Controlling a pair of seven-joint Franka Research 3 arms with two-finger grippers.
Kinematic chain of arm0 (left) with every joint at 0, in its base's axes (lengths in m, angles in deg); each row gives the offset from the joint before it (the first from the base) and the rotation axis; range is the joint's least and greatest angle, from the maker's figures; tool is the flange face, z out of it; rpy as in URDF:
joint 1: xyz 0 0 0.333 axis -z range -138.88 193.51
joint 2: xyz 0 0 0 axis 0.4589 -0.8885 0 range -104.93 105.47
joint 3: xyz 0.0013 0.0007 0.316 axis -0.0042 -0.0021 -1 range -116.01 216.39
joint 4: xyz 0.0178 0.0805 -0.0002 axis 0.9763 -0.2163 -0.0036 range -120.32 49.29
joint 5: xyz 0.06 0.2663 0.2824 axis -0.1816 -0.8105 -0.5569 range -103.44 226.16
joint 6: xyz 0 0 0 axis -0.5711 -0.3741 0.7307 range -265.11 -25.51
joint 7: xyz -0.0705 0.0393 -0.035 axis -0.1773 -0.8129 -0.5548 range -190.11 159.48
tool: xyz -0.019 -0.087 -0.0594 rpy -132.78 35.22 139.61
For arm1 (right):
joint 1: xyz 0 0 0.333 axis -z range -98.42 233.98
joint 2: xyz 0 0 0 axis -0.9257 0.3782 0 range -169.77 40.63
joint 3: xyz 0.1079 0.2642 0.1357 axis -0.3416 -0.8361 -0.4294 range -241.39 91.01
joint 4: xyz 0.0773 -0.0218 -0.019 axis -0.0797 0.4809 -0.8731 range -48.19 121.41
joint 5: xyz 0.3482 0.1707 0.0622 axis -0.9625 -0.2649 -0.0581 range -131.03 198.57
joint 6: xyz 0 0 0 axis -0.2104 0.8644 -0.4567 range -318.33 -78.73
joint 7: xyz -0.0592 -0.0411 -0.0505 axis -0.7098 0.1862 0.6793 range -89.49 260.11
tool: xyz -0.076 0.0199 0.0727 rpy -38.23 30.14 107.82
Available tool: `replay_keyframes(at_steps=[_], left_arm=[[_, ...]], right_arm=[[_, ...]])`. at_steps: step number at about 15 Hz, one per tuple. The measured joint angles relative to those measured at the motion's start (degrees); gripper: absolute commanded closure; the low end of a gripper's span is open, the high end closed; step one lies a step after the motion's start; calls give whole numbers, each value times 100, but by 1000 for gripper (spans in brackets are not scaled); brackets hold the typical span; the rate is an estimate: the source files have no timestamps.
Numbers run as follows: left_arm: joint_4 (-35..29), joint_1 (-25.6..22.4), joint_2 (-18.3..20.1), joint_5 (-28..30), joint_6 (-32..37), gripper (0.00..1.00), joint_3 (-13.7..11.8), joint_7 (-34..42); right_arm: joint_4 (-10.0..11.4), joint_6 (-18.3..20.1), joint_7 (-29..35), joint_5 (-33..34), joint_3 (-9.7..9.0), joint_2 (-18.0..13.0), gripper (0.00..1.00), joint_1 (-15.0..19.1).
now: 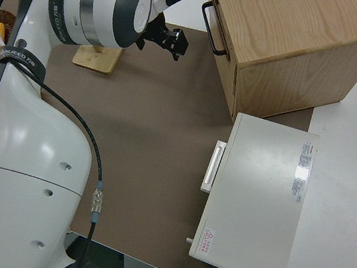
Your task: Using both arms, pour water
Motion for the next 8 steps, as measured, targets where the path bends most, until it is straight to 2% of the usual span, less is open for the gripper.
replay_keyframes(at_steps=[5,8], left_arm=[[862,-23,-527,-6,-2,955,-683,1092],[1306,-58,-901,-6,-2,953,-941,1616]], right_arm=[[0,0,0,0,0,0,9,0],[0,0,0,0,0,0,9,0]])
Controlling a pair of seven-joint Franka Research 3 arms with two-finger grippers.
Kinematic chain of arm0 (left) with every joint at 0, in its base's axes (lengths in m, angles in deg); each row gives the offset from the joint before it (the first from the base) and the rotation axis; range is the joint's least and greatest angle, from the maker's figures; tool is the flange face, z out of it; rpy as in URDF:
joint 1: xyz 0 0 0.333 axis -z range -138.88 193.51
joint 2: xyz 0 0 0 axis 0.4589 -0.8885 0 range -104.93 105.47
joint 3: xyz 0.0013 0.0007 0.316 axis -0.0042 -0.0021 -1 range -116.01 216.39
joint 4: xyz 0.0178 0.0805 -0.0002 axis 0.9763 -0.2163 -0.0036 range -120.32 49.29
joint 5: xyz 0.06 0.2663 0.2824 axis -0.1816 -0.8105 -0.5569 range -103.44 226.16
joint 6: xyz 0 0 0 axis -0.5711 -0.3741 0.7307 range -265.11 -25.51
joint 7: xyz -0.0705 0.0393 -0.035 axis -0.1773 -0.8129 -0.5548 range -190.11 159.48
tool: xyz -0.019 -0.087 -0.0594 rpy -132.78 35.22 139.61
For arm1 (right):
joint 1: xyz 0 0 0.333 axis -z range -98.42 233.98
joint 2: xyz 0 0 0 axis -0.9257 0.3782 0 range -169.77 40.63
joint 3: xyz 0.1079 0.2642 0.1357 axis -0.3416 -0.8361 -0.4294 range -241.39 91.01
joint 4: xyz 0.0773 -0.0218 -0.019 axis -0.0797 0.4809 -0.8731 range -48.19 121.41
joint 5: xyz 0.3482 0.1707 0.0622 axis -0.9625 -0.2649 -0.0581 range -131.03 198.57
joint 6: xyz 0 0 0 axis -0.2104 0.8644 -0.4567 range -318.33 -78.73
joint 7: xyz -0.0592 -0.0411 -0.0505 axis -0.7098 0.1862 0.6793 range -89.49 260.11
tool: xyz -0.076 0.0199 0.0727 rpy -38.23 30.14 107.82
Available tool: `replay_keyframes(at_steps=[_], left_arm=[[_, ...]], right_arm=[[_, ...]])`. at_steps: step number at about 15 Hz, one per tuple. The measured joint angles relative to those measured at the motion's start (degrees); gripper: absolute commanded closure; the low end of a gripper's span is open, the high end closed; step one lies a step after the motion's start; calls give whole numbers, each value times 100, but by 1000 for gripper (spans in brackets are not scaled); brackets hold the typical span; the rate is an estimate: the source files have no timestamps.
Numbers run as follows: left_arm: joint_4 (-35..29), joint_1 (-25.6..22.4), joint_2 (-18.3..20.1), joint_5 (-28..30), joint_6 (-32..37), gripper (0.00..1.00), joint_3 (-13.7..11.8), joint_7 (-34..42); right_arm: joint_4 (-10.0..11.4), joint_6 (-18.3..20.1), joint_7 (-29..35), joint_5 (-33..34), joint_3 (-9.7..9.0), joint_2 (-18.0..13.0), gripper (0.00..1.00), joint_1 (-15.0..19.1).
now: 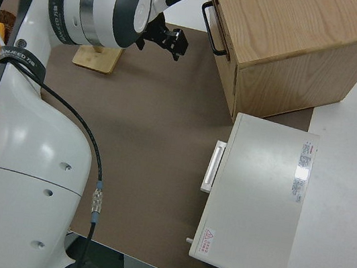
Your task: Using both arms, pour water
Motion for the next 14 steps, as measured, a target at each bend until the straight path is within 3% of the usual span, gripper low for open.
replay_keyframes(at_steps=[4,7,11,14], left_arm=[[547,-4,-525,228,-5,953,-192,674],[814,-87,-852,909,-148,952,-387,1503],[863,-520,-1108,1889,-296,950,-437,2783],[857,-610,-1306,2121,-709,938,-435,3124]], right_arm=[[0,0,0,0,0,0,9,0],[0,0,0,0,0,0,9,0],[0,0,0,0,0,0,9,0],[0,0,0,0,0,0,9,0]])
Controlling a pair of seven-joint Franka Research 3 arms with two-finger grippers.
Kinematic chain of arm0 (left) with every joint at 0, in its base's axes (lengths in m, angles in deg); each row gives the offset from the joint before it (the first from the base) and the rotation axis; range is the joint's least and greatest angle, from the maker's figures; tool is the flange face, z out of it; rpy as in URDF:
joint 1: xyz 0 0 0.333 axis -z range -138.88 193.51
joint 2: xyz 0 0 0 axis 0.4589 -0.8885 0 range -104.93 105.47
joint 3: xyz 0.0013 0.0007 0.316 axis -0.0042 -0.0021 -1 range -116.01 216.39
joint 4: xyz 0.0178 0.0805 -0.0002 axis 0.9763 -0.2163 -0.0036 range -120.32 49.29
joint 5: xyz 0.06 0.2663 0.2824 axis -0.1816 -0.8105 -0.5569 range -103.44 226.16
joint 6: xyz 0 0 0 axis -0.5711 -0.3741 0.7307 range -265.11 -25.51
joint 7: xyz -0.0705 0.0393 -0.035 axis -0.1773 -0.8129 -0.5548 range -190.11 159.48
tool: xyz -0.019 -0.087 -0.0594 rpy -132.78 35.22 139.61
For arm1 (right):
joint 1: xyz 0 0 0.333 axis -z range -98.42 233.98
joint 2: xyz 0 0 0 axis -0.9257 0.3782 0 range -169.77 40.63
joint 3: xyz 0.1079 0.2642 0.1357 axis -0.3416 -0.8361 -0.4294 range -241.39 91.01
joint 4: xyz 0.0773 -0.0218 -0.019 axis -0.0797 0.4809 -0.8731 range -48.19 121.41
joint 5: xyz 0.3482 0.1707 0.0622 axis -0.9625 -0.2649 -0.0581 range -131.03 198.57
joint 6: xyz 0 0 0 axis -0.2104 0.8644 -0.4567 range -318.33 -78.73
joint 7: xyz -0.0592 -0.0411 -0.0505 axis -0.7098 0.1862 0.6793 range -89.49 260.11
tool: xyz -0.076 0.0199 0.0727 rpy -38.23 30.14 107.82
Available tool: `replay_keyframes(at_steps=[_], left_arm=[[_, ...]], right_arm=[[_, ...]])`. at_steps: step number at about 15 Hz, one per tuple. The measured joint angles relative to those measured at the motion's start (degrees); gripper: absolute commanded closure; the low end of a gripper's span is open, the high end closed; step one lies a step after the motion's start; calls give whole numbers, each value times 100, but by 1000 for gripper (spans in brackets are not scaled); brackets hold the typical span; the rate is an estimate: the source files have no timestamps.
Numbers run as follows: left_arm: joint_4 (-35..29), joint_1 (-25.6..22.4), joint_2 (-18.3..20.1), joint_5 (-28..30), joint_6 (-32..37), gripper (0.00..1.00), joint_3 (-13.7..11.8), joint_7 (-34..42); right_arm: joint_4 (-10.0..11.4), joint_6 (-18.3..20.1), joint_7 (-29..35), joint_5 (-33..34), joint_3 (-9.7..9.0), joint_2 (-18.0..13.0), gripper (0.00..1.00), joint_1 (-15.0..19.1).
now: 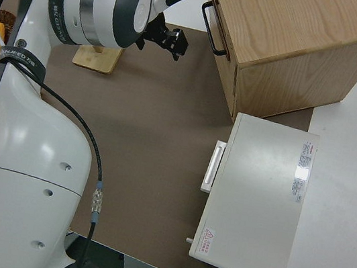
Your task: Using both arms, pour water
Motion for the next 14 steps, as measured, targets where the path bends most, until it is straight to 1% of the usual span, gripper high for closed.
replay_keyframes(at_steps=[3,7,10,14], left_arm=[[-49,0,-137,110,-137,934,11,65],[-322,-26,-250,624,-392,919,0,413],[-385,-44,-300,683,-469,917,1,480],[-419,-145,-374,697,-575,886,-6,637]], right_arm=[[0,0,0,0,0,0,9,0],[0,0,0,0,0,0,9,0],[0,0,0,0,0,0,9,0],[0,0,0,0,0,0,9,0]])
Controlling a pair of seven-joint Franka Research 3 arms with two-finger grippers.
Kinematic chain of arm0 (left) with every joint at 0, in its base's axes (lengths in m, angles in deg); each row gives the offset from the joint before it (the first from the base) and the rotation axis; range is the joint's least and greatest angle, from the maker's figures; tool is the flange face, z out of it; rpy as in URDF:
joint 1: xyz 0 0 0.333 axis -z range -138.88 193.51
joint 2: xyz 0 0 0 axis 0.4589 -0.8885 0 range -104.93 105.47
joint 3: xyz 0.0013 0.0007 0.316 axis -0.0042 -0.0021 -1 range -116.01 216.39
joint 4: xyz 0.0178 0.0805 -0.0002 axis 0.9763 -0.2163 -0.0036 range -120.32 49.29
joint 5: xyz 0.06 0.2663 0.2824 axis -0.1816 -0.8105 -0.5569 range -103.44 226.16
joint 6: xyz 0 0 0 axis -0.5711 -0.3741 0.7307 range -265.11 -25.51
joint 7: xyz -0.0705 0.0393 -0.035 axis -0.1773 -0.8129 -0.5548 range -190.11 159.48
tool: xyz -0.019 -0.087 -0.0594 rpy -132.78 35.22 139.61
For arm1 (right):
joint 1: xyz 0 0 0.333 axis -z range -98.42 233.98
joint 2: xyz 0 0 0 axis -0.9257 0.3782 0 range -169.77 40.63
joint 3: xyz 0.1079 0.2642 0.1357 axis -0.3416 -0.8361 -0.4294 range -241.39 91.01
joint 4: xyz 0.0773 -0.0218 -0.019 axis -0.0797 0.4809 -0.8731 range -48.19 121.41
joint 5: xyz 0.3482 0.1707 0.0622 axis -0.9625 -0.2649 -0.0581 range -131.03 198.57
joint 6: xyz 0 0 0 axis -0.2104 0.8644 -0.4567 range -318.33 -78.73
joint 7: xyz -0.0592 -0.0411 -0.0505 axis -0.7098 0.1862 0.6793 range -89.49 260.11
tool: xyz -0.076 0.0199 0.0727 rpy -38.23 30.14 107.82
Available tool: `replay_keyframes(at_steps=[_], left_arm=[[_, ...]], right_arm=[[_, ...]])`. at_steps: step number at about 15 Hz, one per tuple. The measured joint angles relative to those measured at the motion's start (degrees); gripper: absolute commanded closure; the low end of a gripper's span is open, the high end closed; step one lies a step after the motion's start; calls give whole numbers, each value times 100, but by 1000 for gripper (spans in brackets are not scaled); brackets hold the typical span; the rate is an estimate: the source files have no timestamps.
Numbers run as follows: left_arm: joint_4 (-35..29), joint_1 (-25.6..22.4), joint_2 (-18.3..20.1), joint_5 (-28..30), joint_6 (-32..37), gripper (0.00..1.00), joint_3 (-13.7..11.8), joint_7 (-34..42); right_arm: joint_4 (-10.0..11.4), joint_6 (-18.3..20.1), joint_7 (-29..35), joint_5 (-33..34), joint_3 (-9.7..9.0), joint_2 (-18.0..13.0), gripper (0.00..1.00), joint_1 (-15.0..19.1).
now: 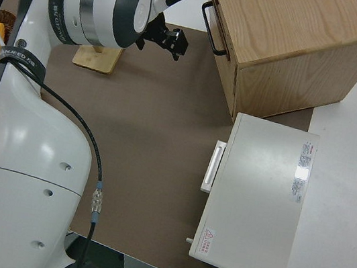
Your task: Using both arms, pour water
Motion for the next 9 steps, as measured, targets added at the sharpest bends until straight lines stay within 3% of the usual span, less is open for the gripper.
replay_keyframes(at_steps=[4,5,7,9], left_arm=[[-172,-12,-144,16,-330,859,38,42],[-211,-11,-150,38,-402,782,56,62],[-220,-11,-151,94,-413,552,58,177],[-228,-14,-151,203,-414,9,50,307]], right_arm=[[0,0,0,0,0,0,9,0],[0,0,0,0,0,0,9,0],[0,0,0,0,0,0,9,0],[0,0,0,0,0,-6,9,0]])
